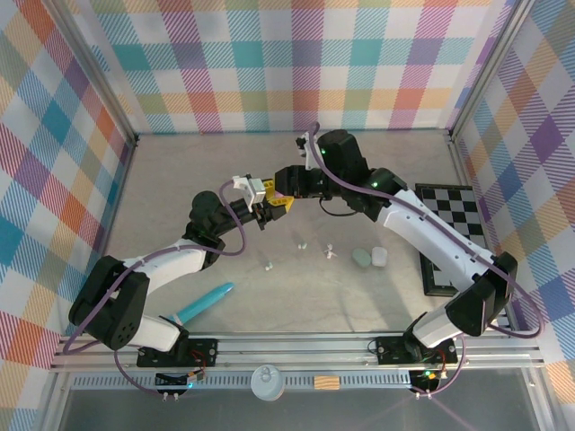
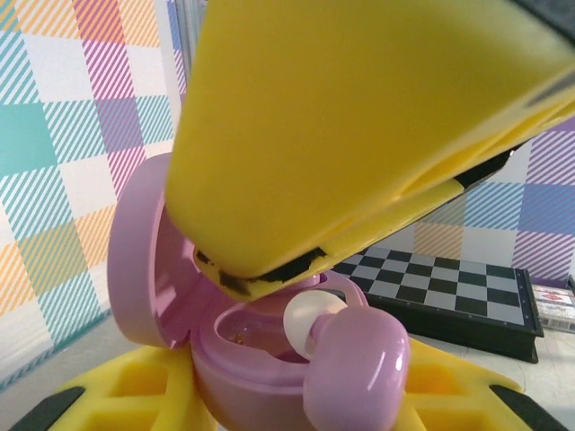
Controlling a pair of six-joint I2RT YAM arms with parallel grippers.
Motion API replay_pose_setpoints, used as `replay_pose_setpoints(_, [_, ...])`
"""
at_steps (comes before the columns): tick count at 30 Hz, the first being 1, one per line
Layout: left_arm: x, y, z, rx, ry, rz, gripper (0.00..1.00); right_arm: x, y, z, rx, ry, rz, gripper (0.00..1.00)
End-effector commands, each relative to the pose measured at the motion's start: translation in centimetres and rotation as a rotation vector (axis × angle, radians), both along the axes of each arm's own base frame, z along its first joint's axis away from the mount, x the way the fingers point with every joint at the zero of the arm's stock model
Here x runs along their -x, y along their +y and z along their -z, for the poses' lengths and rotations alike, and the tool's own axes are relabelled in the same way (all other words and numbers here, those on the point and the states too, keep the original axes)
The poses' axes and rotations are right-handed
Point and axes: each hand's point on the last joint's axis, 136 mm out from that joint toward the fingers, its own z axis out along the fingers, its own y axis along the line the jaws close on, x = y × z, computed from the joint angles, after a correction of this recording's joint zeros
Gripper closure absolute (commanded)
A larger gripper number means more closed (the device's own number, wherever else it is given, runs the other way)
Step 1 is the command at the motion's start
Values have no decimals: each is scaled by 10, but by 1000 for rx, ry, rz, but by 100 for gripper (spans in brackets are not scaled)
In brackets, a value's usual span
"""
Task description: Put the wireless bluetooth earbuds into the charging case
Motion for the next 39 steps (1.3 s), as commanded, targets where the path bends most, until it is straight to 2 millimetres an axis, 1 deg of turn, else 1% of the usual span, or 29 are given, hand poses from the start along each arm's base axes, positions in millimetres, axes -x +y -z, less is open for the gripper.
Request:
replay_pose_setpoints(1, [5, -2, -28, 45, -86, 17, 72, -1, -10, 2, 34, -19, 25, 66])
replay_pose_setpoints(5, [6, -3, -29, 42, -85, 21, 73, -2, -11, -1, 38, -33, 26, 66])
replay_pose_setpoints(13, [5, -4, -26, 31, -78, 25, 73, -6, -22, -3, 113, -84, 51, 66])
replay_pose_setpoints(17, [5, -4, -24, 26, -77, 22, 73, -4, -23, -9, 105, -107, 42, 66])
replay_pose_setpoints(23, [4, -5, -22, 18, -74, 25, 73, 7, -18, -20, 105, -163, -54, 62])
replay_pose_setpoints(30, [7, -5, -22, 12, -74, 34, 72, 15, -25, -27, 201, -260, -135, 61])
replay_pose_setpoints(33, [7, -5, -20, 11, -68, 39, 73, 18, -25, -31, 219, -291, -177, 60])
replay_pose_setpoints(39, [8, -6, -22, 12, -69, 44, 73, 25, -17, -30, 253, -274, -278, 61])
